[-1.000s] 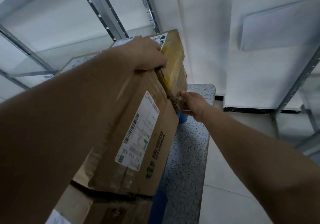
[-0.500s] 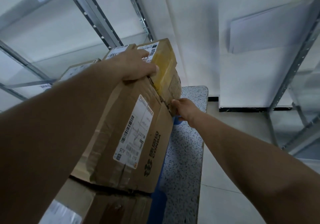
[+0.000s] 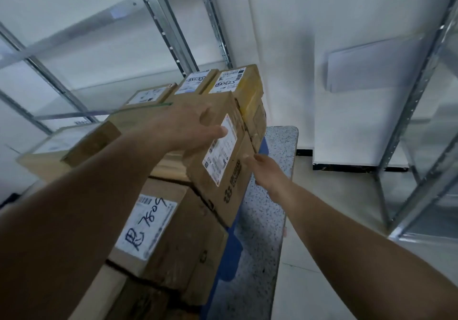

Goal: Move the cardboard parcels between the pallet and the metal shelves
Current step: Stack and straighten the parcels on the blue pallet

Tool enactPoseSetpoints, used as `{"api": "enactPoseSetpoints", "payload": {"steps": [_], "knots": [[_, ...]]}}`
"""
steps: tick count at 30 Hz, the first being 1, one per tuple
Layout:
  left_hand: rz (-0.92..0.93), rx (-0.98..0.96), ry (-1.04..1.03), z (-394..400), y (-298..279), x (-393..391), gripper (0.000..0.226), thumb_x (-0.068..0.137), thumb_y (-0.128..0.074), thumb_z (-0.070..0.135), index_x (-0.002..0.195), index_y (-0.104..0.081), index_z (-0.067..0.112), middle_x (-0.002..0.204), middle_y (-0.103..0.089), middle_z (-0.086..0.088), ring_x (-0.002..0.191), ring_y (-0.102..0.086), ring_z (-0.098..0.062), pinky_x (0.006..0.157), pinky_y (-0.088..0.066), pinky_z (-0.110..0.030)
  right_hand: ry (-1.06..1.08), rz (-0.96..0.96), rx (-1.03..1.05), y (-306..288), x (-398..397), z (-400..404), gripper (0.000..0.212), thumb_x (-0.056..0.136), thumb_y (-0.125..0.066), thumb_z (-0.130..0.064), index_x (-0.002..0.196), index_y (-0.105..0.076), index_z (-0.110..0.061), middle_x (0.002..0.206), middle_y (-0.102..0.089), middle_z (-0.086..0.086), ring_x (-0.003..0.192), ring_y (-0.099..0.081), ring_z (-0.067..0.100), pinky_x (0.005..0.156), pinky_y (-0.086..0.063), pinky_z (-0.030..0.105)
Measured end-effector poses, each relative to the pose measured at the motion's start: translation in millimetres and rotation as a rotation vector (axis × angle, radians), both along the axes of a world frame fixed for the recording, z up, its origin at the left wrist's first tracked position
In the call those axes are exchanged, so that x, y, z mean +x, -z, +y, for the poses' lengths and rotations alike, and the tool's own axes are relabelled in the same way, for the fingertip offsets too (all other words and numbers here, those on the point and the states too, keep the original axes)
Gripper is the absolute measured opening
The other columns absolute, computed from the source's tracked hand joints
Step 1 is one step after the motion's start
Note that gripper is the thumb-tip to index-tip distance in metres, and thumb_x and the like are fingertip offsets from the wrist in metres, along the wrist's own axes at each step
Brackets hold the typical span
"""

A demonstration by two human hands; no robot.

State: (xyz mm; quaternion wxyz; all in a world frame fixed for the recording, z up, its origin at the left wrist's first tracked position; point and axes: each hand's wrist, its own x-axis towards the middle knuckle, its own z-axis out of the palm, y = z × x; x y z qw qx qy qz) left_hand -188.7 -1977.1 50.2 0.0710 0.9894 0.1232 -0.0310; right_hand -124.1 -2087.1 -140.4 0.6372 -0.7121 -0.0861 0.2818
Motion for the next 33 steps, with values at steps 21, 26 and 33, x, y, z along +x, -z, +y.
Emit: {"api": "enactPoseSetpoints", "payload": {"steps": [21, 26, 33], "knots": [[0.079, 0.152, -0.027, 11.9, 17.2, -95.6, 0.078, 0.082, -0.059, 0.026, 0.149, -0.019, 0.027, 0.155, -0.023, -0.003, 0.142, -0.019, -0.021, 0.113, -0.025, -0.037, -0.094, -0.003, 0.123, -35.3, -124.2, 7.0, 0.044, 0.093, -0.055, -0.038, 0.131, -0.053, -0.014, 0.126, -0.059, 0.004, 0.114, -0.055, 0.023, 0.100, -0.042, 0.036], [0.045, 0.071, -0.107, 16.2, 17.6, -116.7, 0.075, 0.086, -0.056, 0.040, 0.149, -0.018, 0.023, 0.154, -0.025, -0.004, 0.140, -0.024, -0.023, 0.105, -0.030, -0.033, -0.033, 0.018, 0.121, -36.5, -125.0, 3.4, 0.034, 0.098, -0.045, -0.029, 0.126, -0.057, -0.016, 0.121, -0.061, 0.005, 0.111, -0.056, 0.022, 0.100, -0.044, 0.039], [0.202, 0.059, -0.143, 14.9, 20.9, -143.0, 0.052, 0.092, -0.049, 0.048, 0.135, -0.046, 0.019, 0.137, -0.049, -0.004, 0.122, -0.046, -0.022, 0.093, -0.037, -0.031, -0.064, -0.001, 0.067, -44.1, -131.8, 6.1, 0.030, 0.097, -0.041, -0.006, 0.123, -0.056, -0.006, 0.110, -0.060, 0.010, 0.098, -0.057, 0.024, 0.085, -0.048, 0.030]]}}
